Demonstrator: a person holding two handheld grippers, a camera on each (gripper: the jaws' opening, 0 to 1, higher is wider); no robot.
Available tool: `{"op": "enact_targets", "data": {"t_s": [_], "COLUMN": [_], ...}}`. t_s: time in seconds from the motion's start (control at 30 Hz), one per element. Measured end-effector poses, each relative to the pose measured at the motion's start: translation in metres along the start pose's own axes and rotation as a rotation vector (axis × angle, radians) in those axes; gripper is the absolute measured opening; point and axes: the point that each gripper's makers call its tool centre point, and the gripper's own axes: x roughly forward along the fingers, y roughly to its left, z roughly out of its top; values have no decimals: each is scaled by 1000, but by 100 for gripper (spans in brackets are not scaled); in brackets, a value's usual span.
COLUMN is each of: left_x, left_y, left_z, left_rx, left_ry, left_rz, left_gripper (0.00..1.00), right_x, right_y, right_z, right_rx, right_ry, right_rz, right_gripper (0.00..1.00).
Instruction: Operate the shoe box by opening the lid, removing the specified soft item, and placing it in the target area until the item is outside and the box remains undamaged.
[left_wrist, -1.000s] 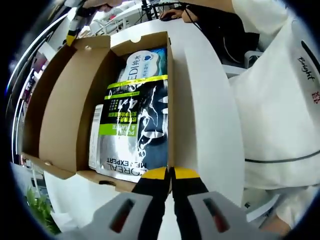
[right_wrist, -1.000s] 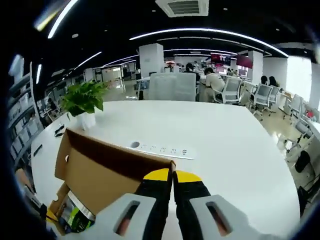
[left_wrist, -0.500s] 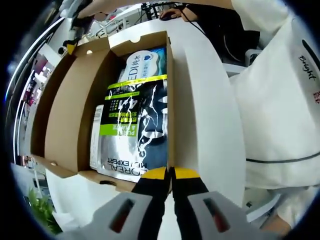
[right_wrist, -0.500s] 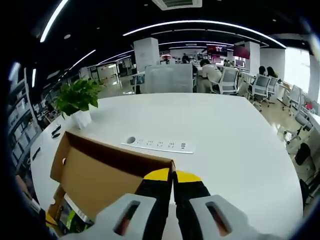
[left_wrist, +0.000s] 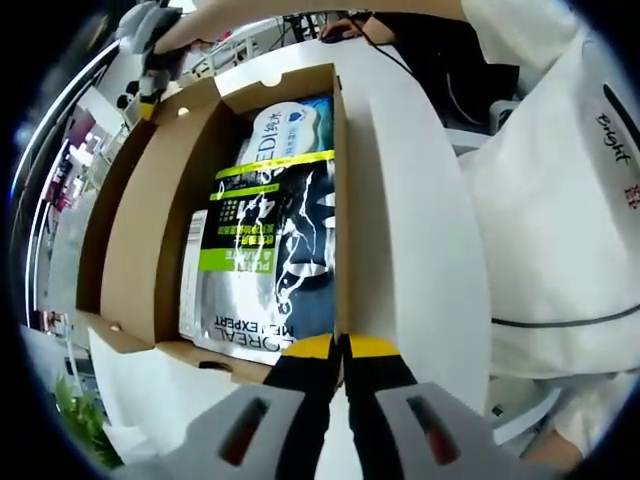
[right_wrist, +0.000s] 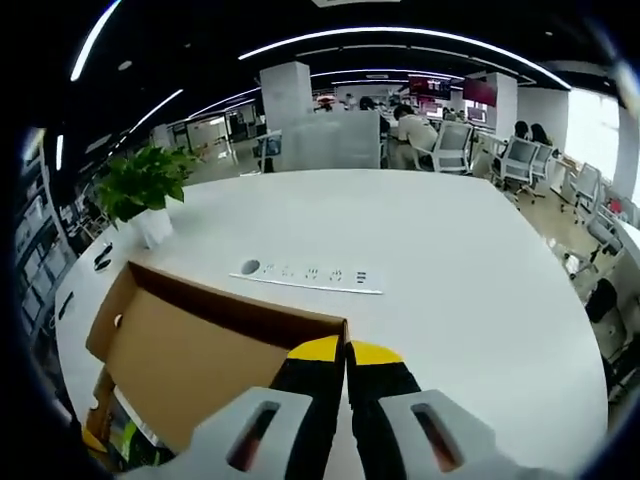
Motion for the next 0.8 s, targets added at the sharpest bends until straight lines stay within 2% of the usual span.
{"op": "enact_targets", "data": {"t_s": [0.4, 0.57, 0.8], "left_x": [0, 0, 0], "left_y": [0, 0, 0], "left_z": [0, 0, 0], "left_rx": [7, 8, 8], "left_ry": [0, 0, -6], "left_rz": [1, -1, 0], "left_gripper": [2, 2, 3], "right_x": [17, 21, 23], "right_y": [-6, -5, -5], "right_z": [-11, -15, -20], "right_rx": [-6, -25, -6], "right_ry": [48, 65, 77], "right_rz": [-20, -37, -44], "right_gripper": [0, 0, 0]}}
